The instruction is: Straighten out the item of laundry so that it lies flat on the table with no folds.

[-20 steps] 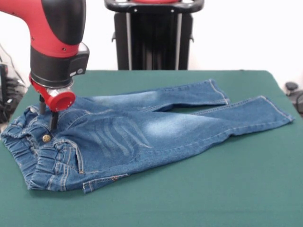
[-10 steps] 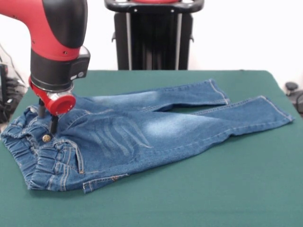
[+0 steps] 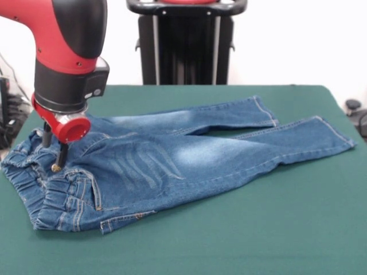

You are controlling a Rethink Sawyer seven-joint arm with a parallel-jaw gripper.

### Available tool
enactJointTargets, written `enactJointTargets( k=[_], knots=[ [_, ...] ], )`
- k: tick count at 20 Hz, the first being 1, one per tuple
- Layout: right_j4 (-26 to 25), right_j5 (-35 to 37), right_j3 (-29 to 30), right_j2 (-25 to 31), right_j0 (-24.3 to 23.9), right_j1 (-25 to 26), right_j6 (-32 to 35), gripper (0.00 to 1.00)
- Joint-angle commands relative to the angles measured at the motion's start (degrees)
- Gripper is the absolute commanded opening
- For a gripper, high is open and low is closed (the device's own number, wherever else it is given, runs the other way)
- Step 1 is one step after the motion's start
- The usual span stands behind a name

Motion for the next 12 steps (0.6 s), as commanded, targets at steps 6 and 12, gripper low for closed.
enactJointTargets(
  k=[6,12],
  knots=[
    [-3.7,-5.5,0.0,2.2,2.6,6.7,-0.3,1.00],
    [-4.2,-6.3,0.2,1.2,3.4,7.0,0.6,1.00]
  ],
)
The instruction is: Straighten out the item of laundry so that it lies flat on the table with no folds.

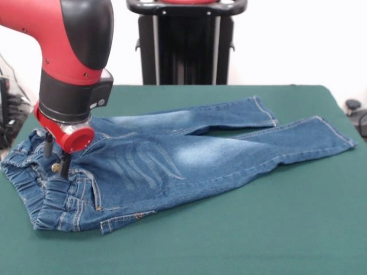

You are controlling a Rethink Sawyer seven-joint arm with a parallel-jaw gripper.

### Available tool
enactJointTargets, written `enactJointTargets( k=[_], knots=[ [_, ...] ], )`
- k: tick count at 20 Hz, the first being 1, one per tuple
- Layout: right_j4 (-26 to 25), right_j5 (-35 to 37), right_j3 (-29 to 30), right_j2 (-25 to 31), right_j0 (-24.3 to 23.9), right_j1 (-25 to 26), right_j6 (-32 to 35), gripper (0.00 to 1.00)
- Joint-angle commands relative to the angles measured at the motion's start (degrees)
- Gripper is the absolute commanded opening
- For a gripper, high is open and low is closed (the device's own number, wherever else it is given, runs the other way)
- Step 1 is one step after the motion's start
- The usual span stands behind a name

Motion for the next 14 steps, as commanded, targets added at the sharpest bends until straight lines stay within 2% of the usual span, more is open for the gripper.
enactJointTargets(
  k=[1,8,14],
  knots=[
    [-2.7,-2.9,1.5,1.2,2.8,4.8,0.3,1.00],
    [-4.1,-2.6,2.2,-1.9,4.2,5.7,0.6,1.00],
    [-3.0,0.0,2.8,-1.8,3.7,5.8,-1.2,1.00]
  ],
)
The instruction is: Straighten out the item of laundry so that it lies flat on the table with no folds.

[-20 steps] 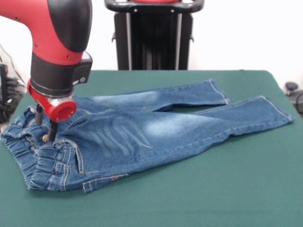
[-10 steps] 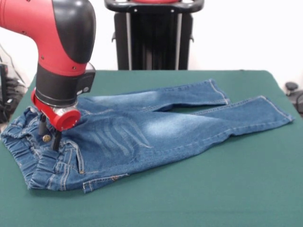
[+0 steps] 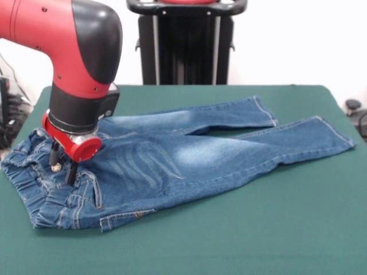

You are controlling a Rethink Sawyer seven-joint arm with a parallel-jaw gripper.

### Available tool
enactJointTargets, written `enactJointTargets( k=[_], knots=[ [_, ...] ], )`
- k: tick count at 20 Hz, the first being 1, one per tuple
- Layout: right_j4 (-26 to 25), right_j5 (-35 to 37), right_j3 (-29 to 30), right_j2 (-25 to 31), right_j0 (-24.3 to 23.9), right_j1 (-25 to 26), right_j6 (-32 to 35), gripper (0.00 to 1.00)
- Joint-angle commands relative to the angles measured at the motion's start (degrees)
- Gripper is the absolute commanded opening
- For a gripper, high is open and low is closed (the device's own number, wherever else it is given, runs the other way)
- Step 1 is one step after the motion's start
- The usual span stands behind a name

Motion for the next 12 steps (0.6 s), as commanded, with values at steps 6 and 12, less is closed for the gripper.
enactJointTargets(
  k=[6,12],
  knots=[
    [-2.7,1.6,2.9,-2.0,3.2,3.6,0.3,1.00],
    [-2.2,1.4,3.2,-2.3,3.0,3.6,-0.1,1.00]
  ],
)
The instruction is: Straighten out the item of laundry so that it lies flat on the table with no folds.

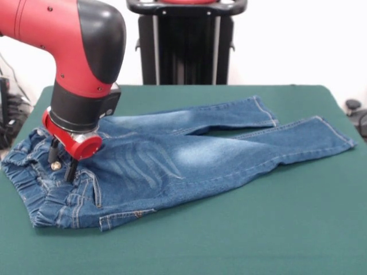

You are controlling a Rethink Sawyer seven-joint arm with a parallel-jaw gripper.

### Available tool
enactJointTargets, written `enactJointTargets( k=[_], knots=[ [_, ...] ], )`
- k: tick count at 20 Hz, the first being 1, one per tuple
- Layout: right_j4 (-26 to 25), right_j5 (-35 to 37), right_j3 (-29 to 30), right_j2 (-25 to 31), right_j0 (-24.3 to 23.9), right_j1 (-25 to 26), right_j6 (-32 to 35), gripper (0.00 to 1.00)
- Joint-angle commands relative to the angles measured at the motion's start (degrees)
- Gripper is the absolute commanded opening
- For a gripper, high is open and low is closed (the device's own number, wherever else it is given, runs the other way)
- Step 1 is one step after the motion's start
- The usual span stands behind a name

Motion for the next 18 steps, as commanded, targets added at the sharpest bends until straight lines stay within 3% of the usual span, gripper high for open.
enactJointTargets(
  k=[1,15,18],
  knots=[
    [-2.1,1.6,3.4,-0.2,1.3,3.3,-0.2,1.00],
    [-2.9,-3.6,5.1,-2.2,1.9,4.3,2.1,1.00],
    [-1.4,-3.7,7.0,0.3,-0.6,3.6,0.1,1.00]
  ],
)
